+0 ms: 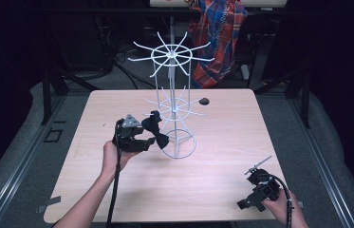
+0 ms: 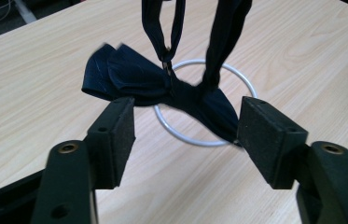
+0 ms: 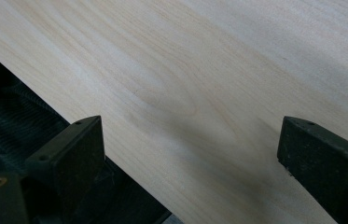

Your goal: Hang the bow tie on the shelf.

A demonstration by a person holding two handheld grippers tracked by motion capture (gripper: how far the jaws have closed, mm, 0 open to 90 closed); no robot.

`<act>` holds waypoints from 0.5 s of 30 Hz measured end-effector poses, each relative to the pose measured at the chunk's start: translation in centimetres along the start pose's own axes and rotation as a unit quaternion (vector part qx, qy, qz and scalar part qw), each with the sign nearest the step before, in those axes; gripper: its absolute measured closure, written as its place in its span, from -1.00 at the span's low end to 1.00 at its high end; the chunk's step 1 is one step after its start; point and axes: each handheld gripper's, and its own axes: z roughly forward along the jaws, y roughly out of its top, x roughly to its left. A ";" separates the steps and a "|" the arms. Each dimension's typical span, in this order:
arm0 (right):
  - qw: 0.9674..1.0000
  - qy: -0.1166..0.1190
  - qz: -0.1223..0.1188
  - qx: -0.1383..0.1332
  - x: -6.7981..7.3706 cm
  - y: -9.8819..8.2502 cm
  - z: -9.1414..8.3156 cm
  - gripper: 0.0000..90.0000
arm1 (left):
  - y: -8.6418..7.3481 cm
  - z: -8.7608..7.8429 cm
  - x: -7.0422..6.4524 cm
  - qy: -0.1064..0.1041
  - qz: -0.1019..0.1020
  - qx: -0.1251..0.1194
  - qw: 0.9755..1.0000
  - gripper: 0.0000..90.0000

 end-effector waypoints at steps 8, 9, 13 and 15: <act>1.000 -0.002 -0.007 0.000 0.1 -0.1 -0.2 -0.84 | -0.9 -1.9 0.3 0.014 -0.004 0.014 1.000 -0.50; 1.000 -0.002 -0.007 0.000 0.1 -0.1 -0.2 -0.84 | -1.0 -2.2 0.4 0.016 -0.004 0.017 1.000 -0.52; 1.000 0.000 -0.012 0.005 0.1 -0.1 -0.3 -0.84 | -1.2 -2.7 0.3 0.020 -0.003 0.020 1.000 -0.61; 1.000 -0.002 -0.003 -0.001 0.2 -0.1 -0.3 -0.84 | -1.2 -2.8 0.1 0.021 -0.001 0.021 1.000 -0.64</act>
